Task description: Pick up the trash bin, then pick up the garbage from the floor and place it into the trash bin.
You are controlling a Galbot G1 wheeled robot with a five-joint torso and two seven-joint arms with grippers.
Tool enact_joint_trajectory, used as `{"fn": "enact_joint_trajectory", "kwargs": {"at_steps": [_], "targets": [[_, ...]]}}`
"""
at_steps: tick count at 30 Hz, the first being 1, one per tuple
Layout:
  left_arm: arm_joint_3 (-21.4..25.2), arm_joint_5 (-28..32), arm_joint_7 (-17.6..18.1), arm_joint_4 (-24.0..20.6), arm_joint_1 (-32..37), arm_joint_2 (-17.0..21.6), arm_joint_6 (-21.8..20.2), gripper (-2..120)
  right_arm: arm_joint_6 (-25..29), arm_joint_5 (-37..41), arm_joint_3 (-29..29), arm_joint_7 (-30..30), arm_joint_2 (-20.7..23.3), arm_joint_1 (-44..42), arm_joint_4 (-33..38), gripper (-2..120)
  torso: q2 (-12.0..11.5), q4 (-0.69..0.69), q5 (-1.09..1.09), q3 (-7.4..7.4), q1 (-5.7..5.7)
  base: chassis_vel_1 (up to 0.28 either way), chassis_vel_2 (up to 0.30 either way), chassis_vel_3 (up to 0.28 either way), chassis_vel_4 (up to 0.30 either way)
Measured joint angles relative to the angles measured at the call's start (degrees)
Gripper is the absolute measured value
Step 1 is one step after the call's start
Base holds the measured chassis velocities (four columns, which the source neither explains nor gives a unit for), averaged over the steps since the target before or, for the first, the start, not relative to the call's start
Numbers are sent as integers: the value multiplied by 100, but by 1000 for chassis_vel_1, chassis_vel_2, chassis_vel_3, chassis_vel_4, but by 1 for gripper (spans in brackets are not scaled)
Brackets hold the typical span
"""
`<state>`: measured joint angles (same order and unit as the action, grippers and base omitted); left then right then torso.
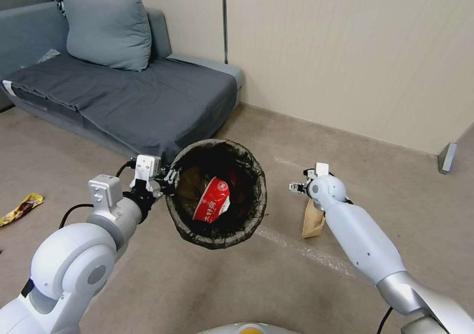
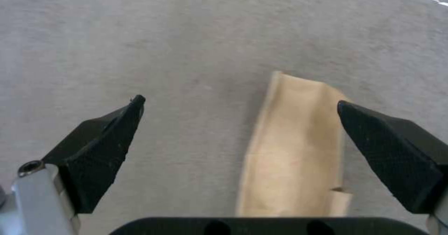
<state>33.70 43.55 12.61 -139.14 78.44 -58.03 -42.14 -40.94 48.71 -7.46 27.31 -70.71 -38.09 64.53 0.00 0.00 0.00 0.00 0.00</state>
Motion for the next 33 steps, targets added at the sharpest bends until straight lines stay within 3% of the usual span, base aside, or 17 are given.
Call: {"fn": "enact_joint_trajectory", "kwargs": {"at_steps": [11, 21, 33], "targets": [[-80, -86, -23, 58, -22, -80, 0, 6, 145, -84, -166, -187, 175, -115, -317, 100, 0, -1, 0, 0, 0, 0, 0, 0, 0], [-78, -94, -25, 85, -11, -82, 0, 6, 309, -369, -214, -389, -73, -85, -853, 100, 0, 1, 0, 0, 0, 0, 0, 0, 0], [-16, -75, -39, 106, -14, -32, 0, 6, 417, -514, -283, -656, -75, -90, -1181, 100, 0, -1, 0, 0, 0, 0, 0, 0, 0]]}}
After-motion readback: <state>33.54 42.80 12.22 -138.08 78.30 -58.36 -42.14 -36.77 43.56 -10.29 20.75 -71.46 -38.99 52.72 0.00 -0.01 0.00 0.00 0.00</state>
